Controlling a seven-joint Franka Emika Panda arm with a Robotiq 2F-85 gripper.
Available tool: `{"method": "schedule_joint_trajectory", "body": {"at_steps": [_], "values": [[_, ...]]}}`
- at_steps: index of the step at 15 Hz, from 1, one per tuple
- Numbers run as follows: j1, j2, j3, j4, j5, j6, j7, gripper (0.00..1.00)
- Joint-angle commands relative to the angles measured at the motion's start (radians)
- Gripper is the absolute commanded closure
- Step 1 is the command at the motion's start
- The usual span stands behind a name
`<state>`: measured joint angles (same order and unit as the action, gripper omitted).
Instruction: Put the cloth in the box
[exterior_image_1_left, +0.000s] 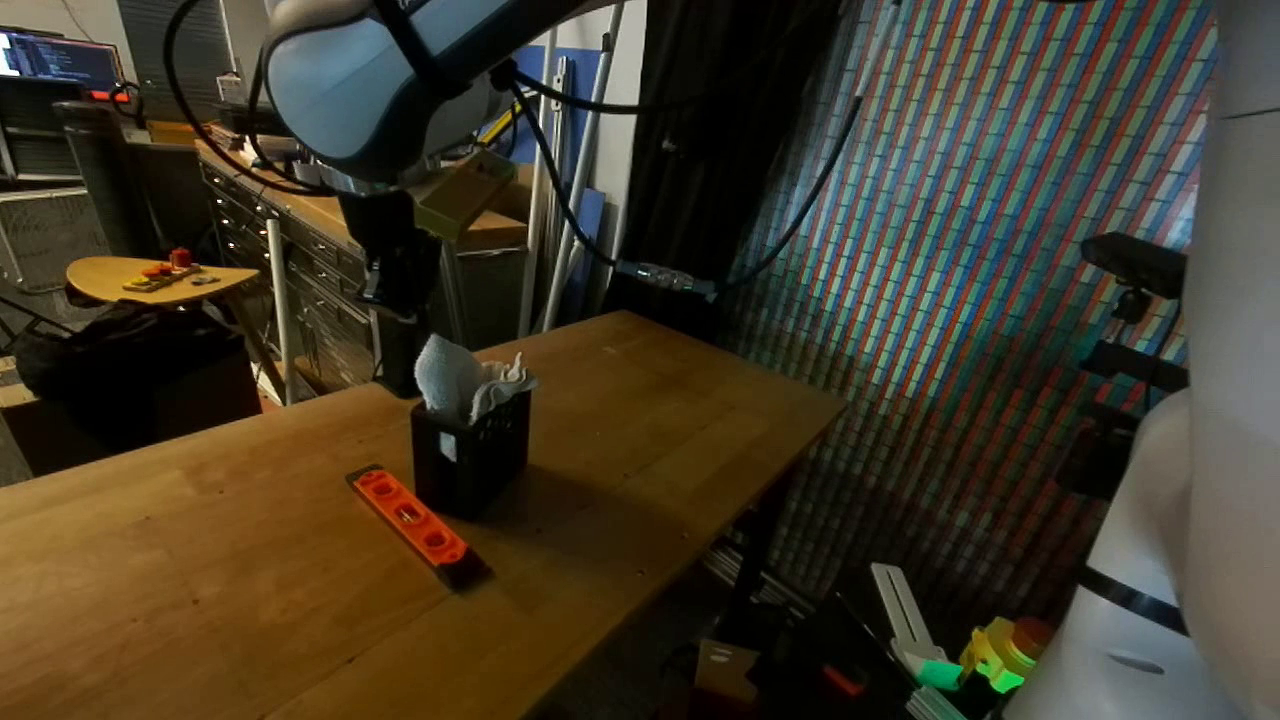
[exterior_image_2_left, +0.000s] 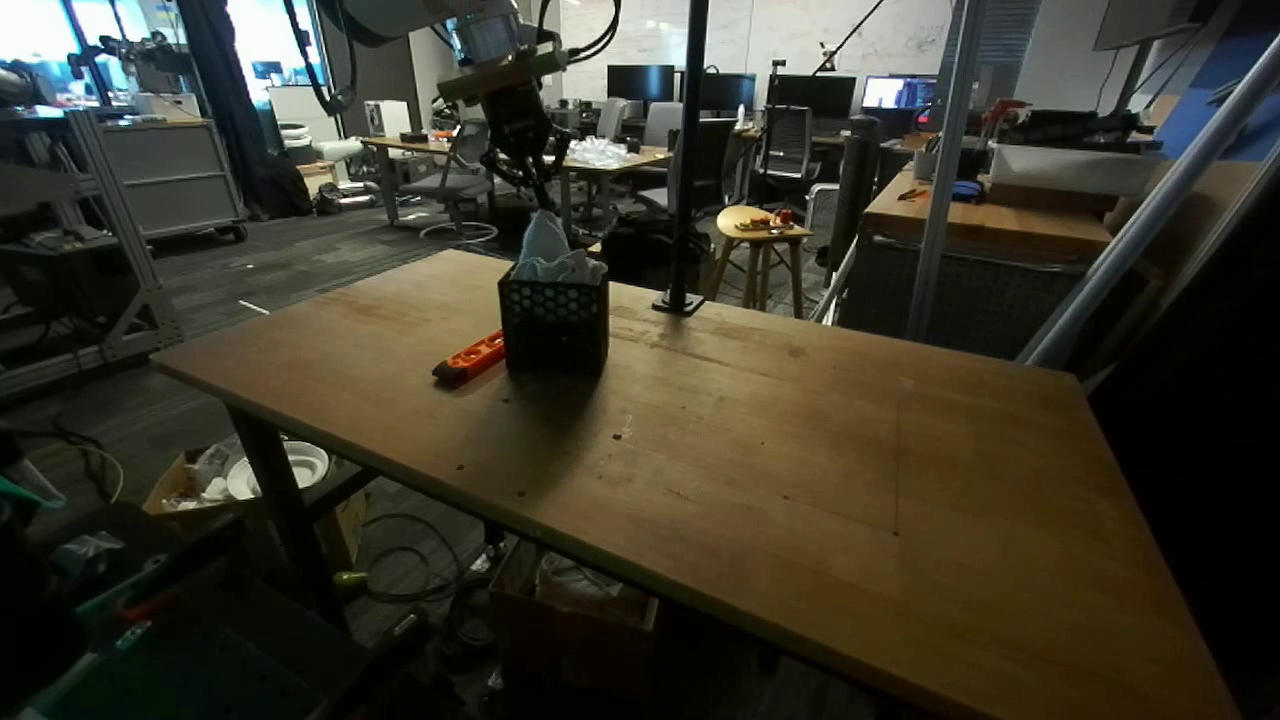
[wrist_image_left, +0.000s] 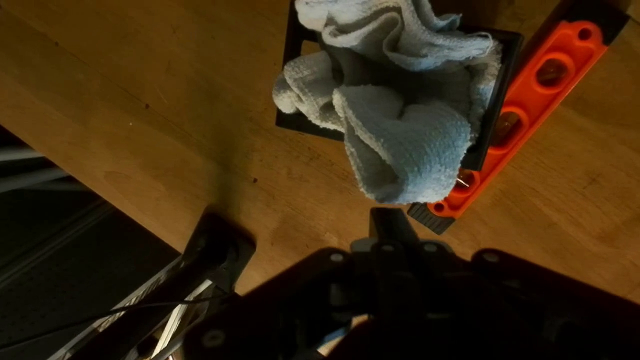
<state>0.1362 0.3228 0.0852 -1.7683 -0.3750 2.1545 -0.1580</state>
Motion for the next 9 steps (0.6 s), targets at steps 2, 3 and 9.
{"method": "schedule_joint_trajectory", "body": {"at_steps": [2,3,9], "values": [[-0.009,0.017,-0.005,0.001,0.017,0.017,-0.005,0.98],[-0.011,0.016,-0.006,-0.006,0.019,0.020,-0.004,0.98],[-0.030,-0.004,-0.015,-0.068,0.030,0.052,0.004,0.98]]}}
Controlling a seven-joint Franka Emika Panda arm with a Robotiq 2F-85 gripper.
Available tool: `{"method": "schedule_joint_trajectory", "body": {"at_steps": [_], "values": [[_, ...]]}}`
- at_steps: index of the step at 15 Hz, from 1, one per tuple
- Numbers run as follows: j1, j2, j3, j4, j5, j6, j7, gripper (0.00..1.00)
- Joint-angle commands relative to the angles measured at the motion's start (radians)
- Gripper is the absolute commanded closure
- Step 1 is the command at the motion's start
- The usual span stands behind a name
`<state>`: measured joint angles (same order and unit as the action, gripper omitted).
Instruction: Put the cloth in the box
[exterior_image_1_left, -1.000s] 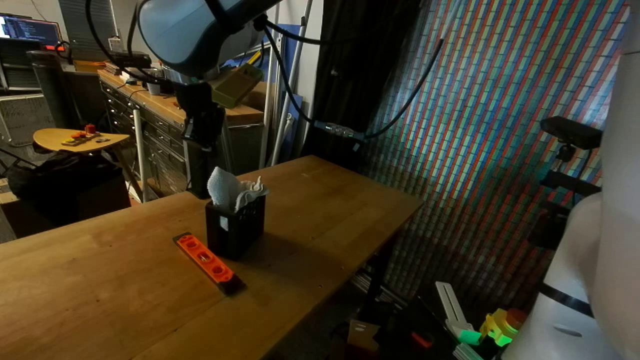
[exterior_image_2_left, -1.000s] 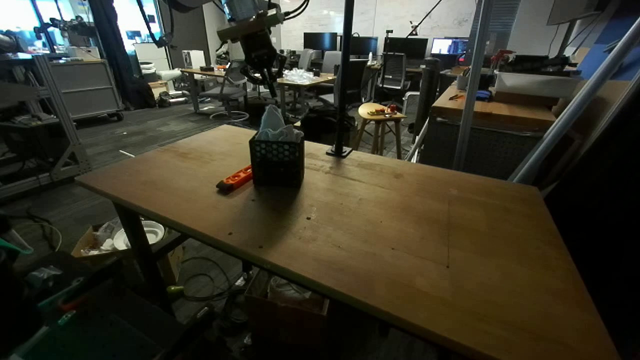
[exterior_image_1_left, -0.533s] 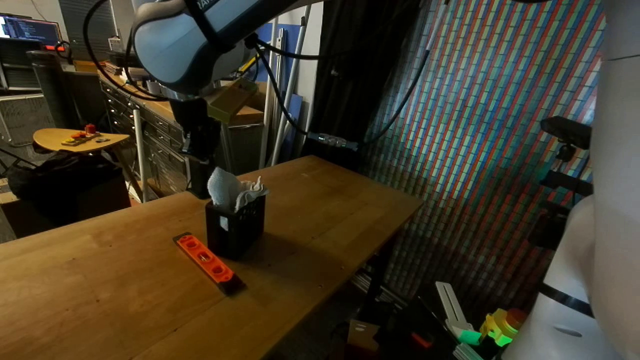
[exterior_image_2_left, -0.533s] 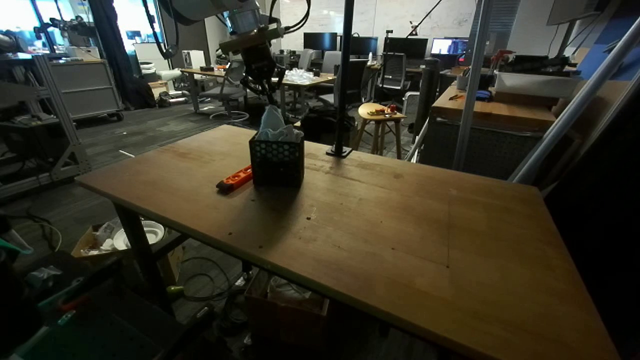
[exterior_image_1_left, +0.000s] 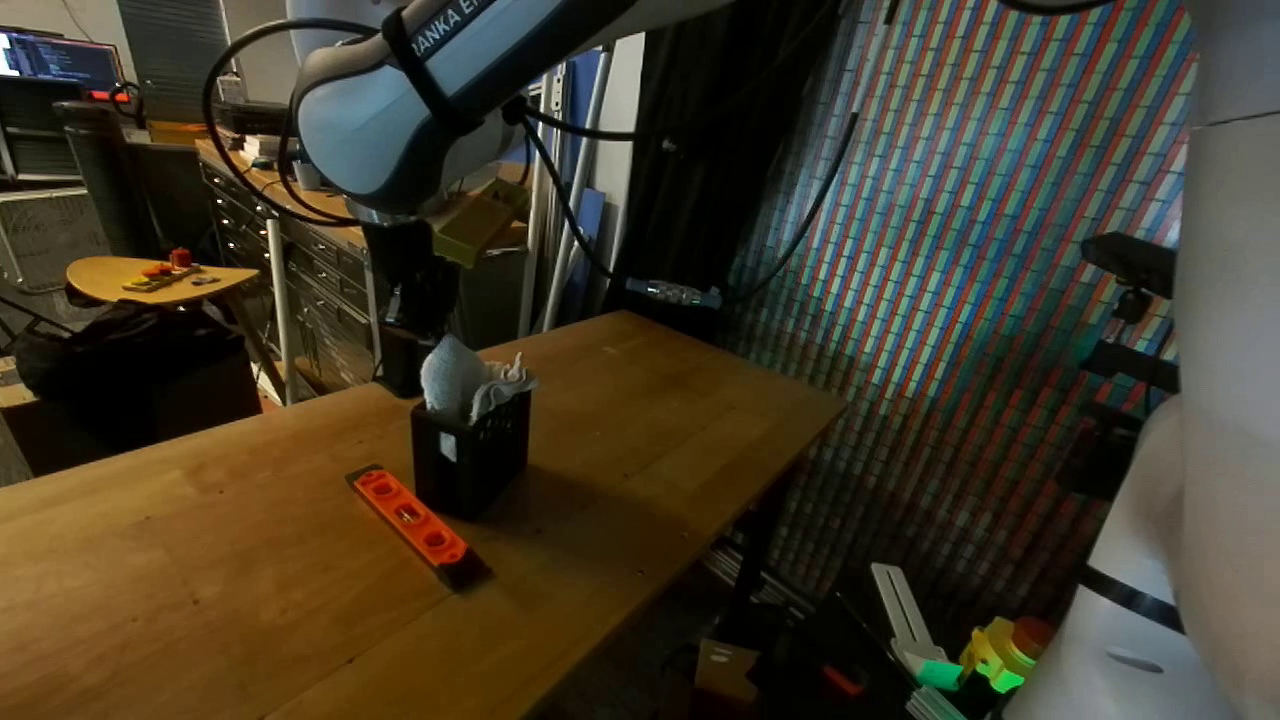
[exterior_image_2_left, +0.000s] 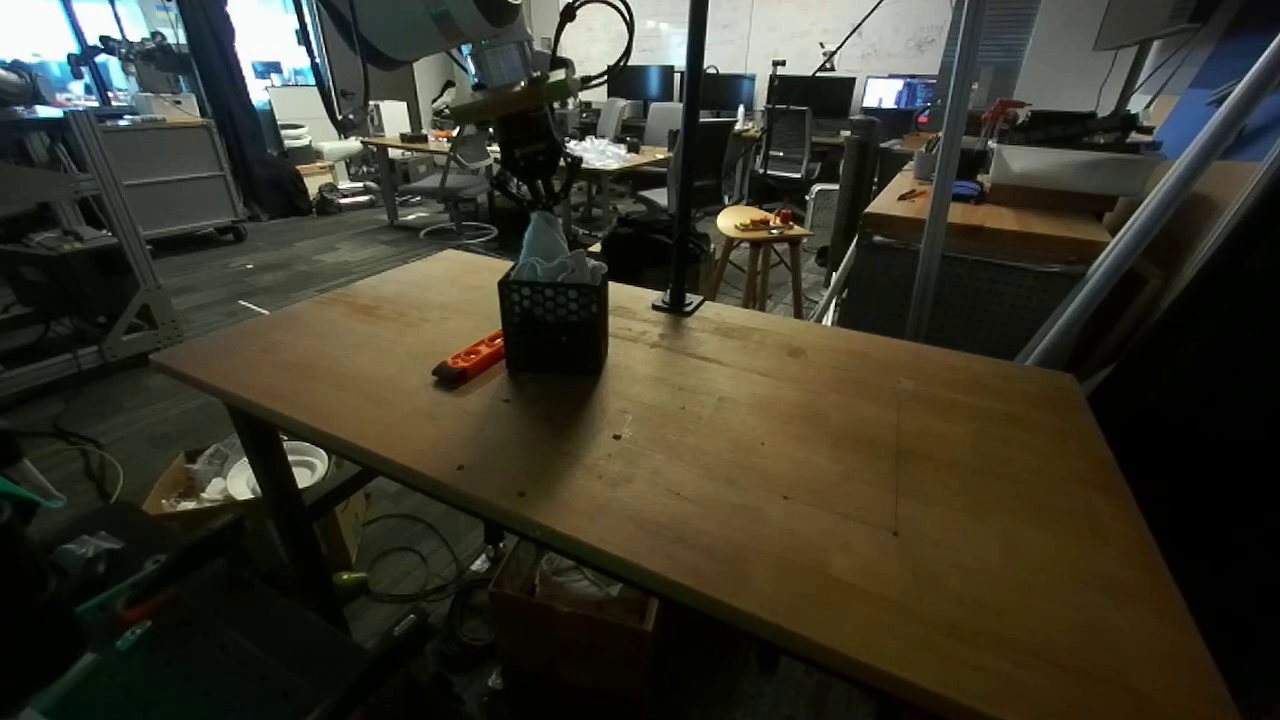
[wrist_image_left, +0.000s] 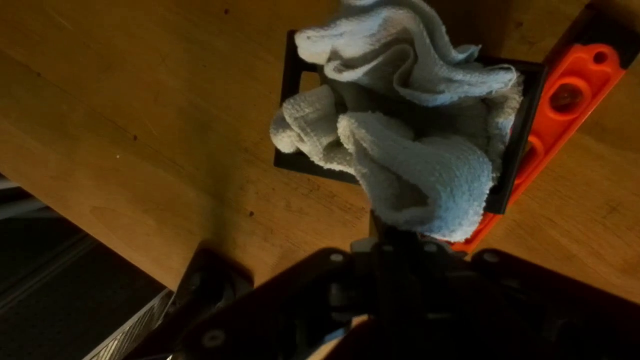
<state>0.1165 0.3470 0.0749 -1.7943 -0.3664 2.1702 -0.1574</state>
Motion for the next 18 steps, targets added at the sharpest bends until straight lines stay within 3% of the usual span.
{"method": "schedule_joint_trajectory", "body": {"at_steps": [1,18], "values": [[-0.013,-0.031,-0.006,-0.052,0.023,0.043,0.005,0.98],[-0.070,-0.003,-0.005,-0.175,0.142,0.169,-0.025,0.98]]}}
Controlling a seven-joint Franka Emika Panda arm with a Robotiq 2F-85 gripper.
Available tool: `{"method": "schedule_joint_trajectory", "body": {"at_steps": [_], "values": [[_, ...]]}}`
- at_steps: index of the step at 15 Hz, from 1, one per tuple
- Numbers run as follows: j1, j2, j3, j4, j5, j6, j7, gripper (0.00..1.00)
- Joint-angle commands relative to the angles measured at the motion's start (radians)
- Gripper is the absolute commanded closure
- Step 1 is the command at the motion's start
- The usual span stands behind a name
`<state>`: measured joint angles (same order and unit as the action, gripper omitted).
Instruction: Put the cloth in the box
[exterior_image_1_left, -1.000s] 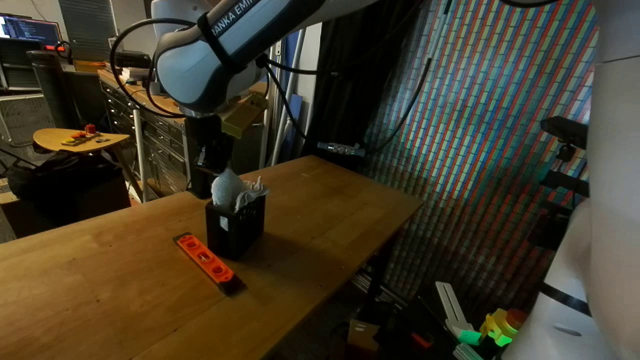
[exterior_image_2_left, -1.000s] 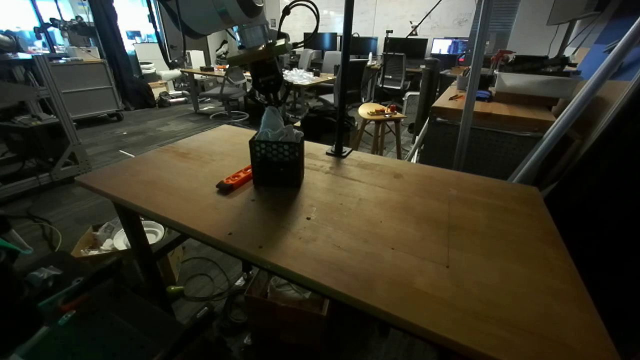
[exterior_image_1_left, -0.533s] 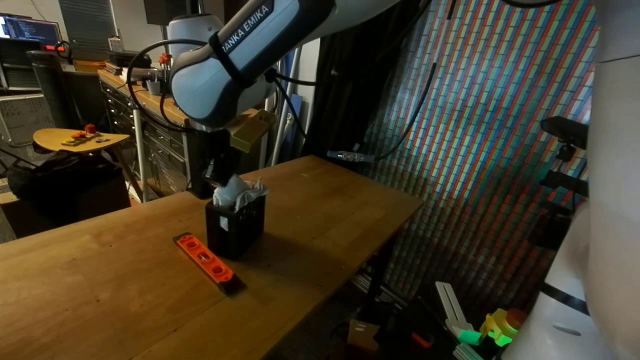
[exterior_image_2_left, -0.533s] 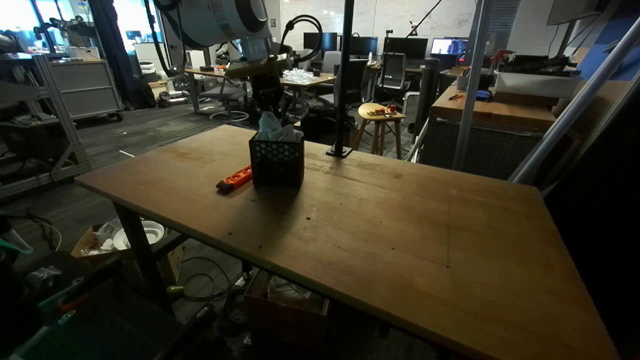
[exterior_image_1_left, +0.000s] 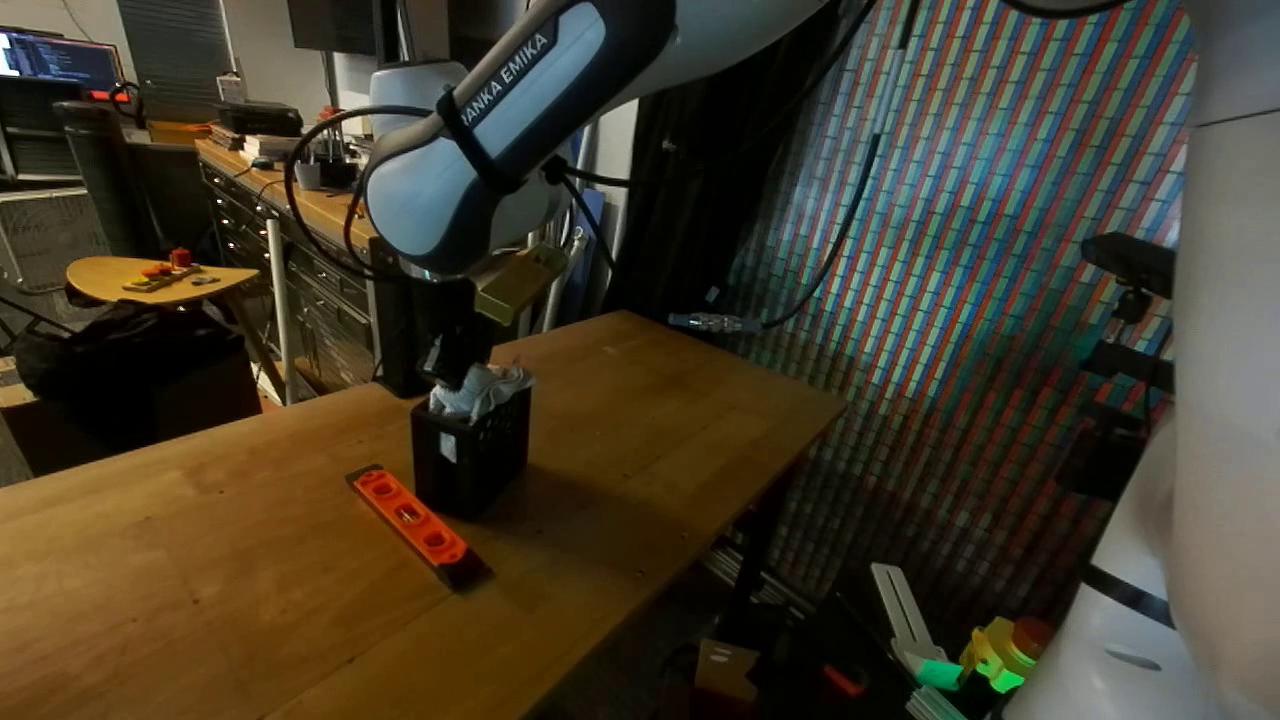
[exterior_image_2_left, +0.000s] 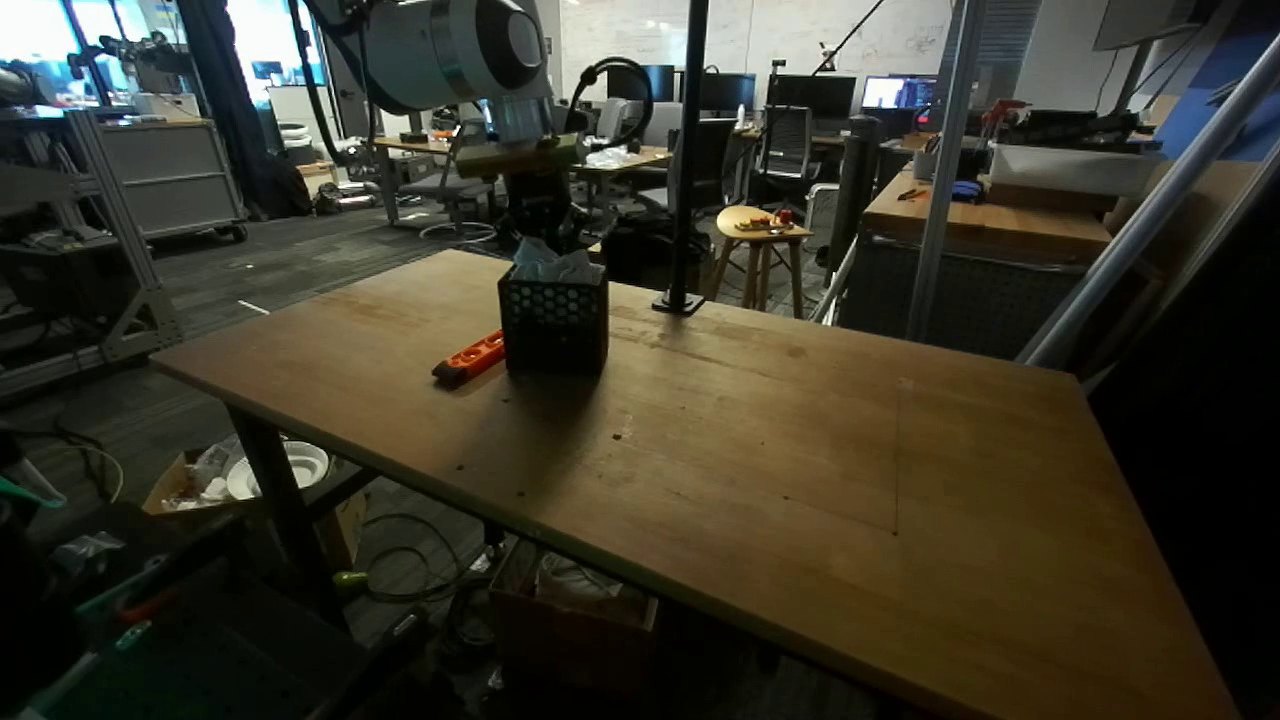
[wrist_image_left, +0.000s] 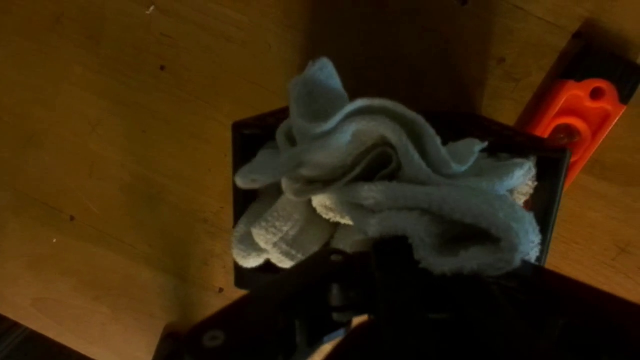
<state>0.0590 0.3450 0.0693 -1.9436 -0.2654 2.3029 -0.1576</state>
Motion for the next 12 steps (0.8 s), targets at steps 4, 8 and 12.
{"method": "schedule_joint_trajectory", "body": {"at_steps": [4,8,12], "values": [[-0.029,0.039,0.005,-0.026,0.090,0.057,-0.052,0.98],[-0.055,0.109,0.018,-0.014,0.154,0.080,-0.108,0.98],[-0.086,0.165,0.040,0.015,0.227,0.099,-0.178,0.98]]}}
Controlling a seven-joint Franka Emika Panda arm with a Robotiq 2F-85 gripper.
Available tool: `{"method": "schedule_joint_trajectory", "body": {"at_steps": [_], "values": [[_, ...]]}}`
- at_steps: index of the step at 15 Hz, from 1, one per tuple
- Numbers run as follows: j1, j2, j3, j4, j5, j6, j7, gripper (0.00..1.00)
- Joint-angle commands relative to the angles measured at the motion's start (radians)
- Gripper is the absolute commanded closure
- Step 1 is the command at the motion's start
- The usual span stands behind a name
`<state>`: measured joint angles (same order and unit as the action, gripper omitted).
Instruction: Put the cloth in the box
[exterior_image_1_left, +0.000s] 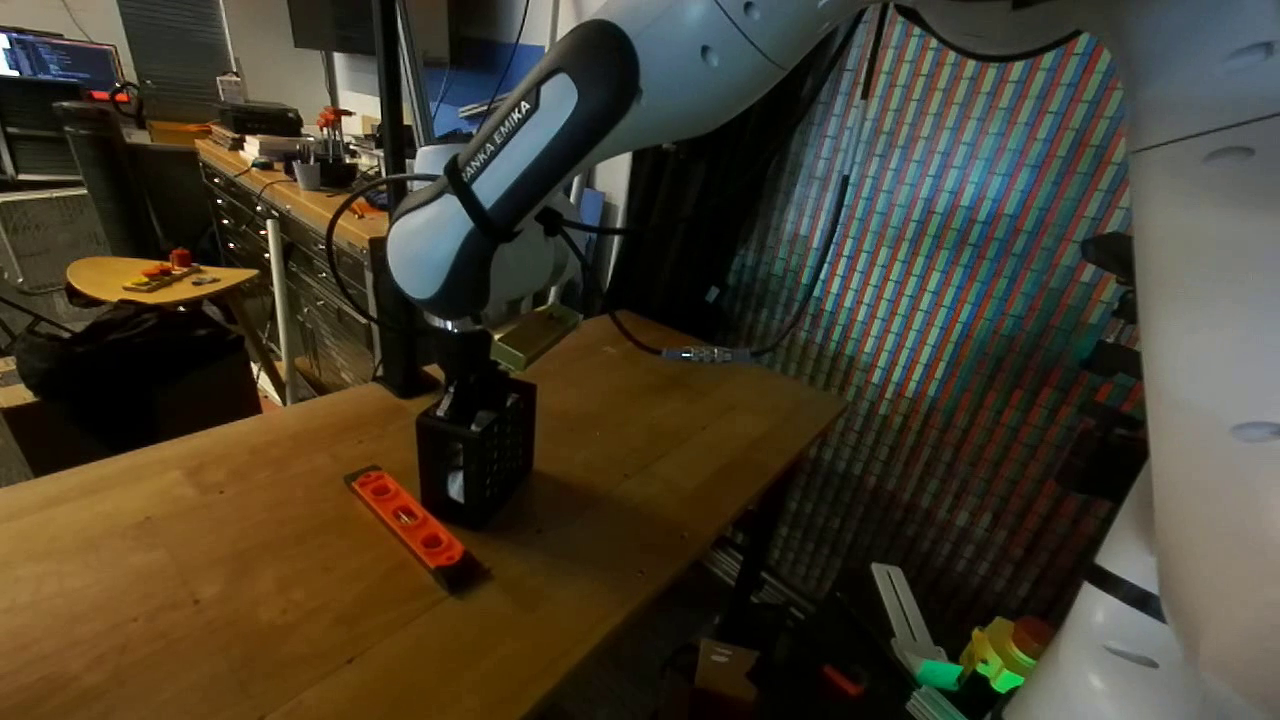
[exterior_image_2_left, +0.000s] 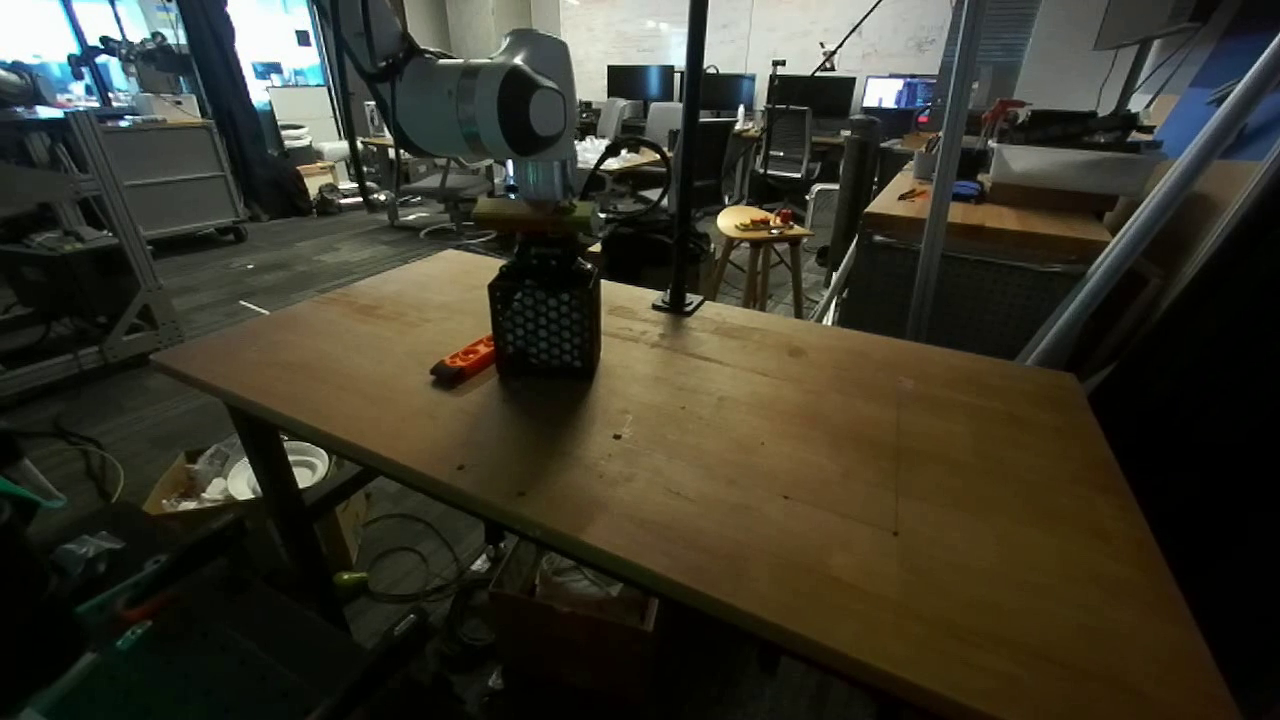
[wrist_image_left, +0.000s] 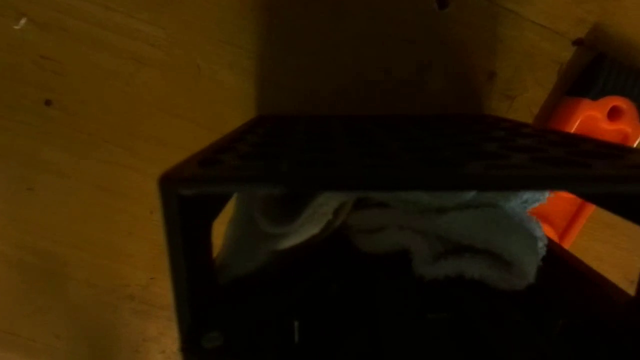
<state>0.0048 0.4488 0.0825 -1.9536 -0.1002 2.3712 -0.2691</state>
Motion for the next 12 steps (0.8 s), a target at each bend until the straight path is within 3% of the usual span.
{"method": "schedule_joint_trajectory", "body": {"at_steps": [1,5,12], "values": [[-0.037,0.064,0.033,0.026,0.079,0.030,-0.081,0.98],[-0.043,0.052,0.038,0.019,0.111,0.022,-0.107,0.98],[-0.005,-0.054,0.001,-0.025,0.037,-0.010,-0.044,0.98]]}}
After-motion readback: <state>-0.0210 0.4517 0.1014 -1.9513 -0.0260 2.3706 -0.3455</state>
